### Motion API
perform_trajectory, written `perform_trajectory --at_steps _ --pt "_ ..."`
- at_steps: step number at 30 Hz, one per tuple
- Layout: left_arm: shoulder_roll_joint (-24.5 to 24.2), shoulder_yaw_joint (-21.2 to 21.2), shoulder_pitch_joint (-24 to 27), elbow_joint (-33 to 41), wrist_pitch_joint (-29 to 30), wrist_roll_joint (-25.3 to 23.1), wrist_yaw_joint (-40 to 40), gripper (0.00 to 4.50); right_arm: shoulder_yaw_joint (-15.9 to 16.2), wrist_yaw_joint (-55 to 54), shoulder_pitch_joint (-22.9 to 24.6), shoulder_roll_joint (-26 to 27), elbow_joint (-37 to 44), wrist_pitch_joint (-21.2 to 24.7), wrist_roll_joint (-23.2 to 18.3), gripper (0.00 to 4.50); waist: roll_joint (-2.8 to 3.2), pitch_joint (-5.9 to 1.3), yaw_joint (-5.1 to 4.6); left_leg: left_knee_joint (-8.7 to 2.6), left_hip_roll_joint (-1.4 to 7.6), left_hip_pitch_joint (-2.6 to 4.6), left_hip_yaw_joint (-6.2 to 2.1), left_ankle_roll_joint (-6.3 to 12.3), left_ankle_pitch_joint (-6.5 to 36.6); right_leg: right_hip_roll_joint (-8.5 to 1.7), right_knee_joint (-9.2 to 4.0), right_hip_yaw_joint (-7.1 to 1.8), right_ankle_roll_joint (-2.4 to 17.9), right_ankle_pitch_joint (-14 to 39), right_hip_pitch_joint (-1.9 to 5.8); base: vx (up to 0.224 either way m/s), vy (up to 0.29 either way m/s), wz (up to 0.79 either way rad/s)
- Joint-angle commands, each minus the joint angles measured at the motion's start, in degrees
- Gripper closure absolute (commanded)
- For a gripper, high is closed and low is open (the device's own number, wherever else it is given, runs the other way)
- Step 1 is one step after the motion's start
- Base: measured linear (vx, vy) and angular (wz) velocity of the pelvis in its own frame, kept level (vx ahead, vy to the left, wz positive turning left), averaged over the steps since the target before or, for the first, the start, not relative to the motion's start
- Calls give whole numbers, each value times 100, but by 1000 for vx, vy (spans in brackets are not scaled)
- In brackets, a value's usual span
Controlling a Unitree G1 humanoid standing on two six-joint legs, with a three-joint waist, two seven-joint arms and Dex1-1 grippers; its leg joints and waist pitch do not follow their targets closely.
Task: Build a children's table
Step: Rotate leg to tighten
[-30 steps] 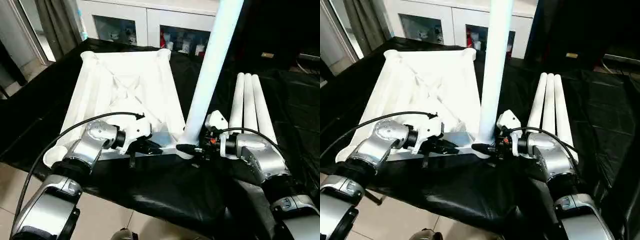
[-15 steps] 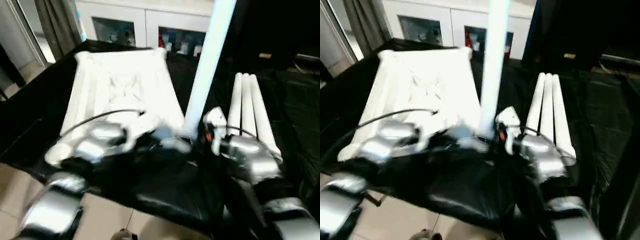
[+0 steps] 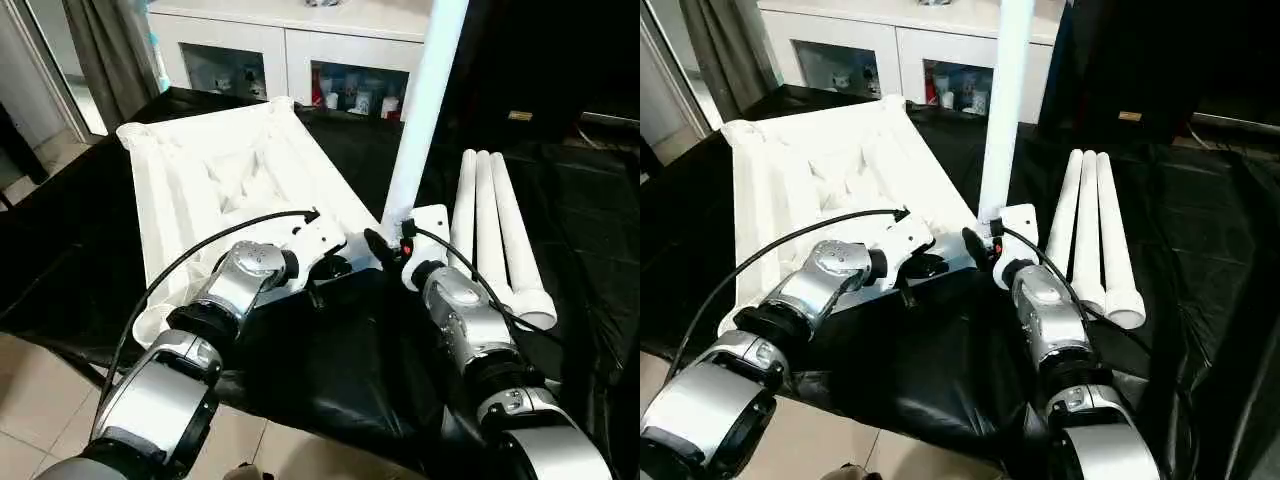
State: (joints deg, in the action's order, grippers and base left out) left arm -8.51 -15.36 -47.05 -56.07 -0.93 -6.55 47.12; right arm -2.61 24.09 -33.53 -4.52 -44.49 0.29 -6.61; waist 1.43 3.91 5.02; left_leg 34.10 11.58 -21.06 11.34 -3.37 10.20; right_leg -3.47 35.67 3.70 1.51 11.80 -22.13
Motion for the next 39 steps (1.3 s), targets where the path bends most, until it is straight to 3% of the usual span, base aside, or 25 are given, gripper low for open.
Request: perform_trajectory --at_steps 1,4,6,9,14,18,25,31,35,37,39 --pt "-24 9 -3 62 -166 -1 78 450 400 689 95 85 143 107 -69 70 -21 -393 -4 -418 195 64 -148 173 1220 -521 -517 -305 1127 1157 238 0 0 0" --pt "-253 -39 164 243 -354 106 707 450 622 1609 207 -371 461 153 -106 70 -57 -416 21 -393 186 41 -148 291 952 -523 -480 -295 1197 775 289 0 0 0" --pt "-308 -46 208 288 -412 139 866 450 681 1872 240 -502 544 145 -117 70 -47 -418 26 -373 200 21 -125 388 849 -517 -442 -297 1282 502 278 0 0 0" --pt "-647 -122 463 581 -559 308 1733 450 865 3018 405 -1085 1046 218 -301 70 -53 -432 64 -352 213 13 -114 515 730 -502 -403 -291 1356 255 279 0 0 0" --pt "-832 -60 618 870 -517 570 2356 450 860 3652 372 -1421 1127 260 -332 70 -52 -438 65 -346 234 35 -105 526 741 -506 -393 -284 1453 281 246 0 0 0" --pt "-959 -72 666 954 -525 550 2574 450 908 3929 368 -1547 1195 336 -387 70 -55 -427 108 -353 232 36 -99 467 762 -503 -400 -289 1417 412 240 0 0 0" --pt "-1079 -41 704 1038 -509 530 2707 450 953 4250 408 -1597 1273 496 -470 142 -69 -455 132 -328 220 19 -99 488 594 -497 -363 -287 1391 213 243 0 0 0" --pt "-1059 -7 718 1057 -465 529 2712 450 971 4255 503 -1527 1336 572 -521 166 -56 -461 141 -310 217 -1 -101 543 540 -487 -341 -276 1409 69 233 0 0 0" --pt "-948 15 633 880 -462 416 2252 450 832 3685 612 -1294 1240 540 -524 173 -59 -453 137 -319 226 6 -100 478 622 -499 -357 -283 1386 232 218 0 0 0" --pt "-831 19 481 606 -436 185 1573 450 735 2861 588 -1077 934 424 -276 173 -59 -435 106 -331 214 19 -104 375 770 -498 -396 -278 1345 514 200 0 0 0" --pt "-741 45 389 457 -373 105 1208 450 694 2433 573 -966 784 408 -157 174 -58 -392 73 -360 197 47 -113 194 1012 -515 -480 -284 1209 1150 187 0 0 0"
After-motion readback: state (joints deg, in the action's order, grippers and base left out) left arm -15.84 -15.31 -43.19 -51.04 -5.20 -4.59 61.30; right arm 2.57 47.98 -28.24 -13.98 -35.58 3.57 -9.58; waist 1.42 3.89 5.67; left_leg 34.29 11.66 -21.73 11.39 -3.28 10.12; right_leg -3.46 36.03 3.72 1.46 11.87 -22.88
